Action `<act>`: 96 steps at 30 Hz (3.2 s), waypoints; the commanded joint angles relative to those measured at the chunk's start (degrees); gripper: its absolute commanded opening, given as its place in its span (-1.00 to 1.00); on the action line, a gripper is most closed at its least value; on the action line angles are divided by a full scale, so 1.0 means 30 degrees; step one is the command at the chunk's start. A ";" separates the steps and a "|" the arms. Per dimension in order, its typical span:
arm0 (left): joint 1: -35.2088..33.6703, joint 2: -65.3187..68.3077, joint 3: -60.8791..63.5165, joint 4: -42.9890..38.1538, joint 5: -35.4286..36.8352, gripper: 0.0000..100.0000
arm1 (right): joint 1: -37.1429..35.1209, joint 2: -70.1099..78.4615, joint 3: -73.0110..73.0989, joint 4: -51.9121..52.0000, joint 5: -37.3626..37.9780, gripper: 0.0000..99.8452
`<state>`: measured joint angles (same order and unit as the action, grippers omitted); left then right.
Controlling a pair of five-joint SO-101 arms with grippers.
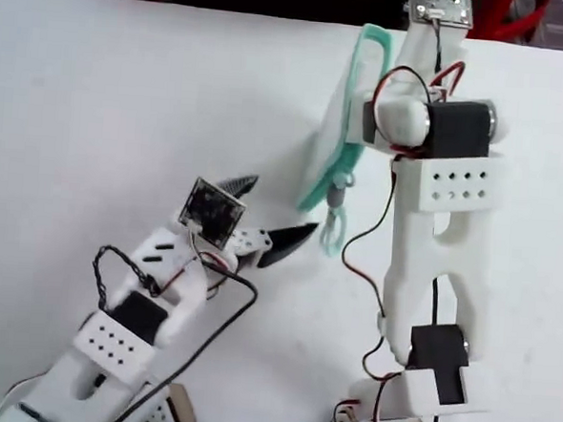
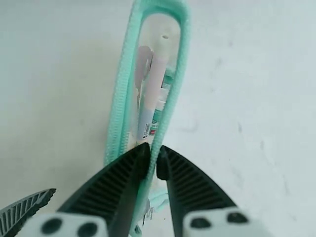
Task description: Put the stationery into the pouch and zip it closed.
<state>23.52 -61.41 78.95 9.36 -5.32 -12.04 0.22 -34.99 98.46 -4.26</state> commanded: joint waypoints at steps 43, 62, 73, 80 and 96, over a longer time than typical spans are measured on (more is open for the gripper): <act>0.0689 1.8095 -1.1282 -0.7531 0.0293 -0.31 | -0.0161 0.0630 -0.0615 -0.0015 0.0029 -0.94; -0.0923 1.4491 -0.8967 -0.7678 0.0059 -0.96 | -0.0190 0.0337 -0.0440 -0.0073 0.0029 -0.94; -0.0366 1.2264 -0.7560 -0.6593 0.0234 -0.95 | -0.1245 -0.3150 -0.0498 0.0015 0.0088 -0.63; -0.0366 1.2176 -0.7473 -0.6154 0.0234 -0.95 | -0.1363 -0.8982 -0.0352 0.0015 0.2256 -0.65; 0.0220 1.2117 -0.6886 -0.4659 0.0117 -0.95 | -0.3912 -2.1582 2.3033 -0.9685 0.4659 -0.65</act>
<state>22.64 -21.93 59.08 -5.67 -5.05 -23.82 -56.31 17.67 81.32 9.27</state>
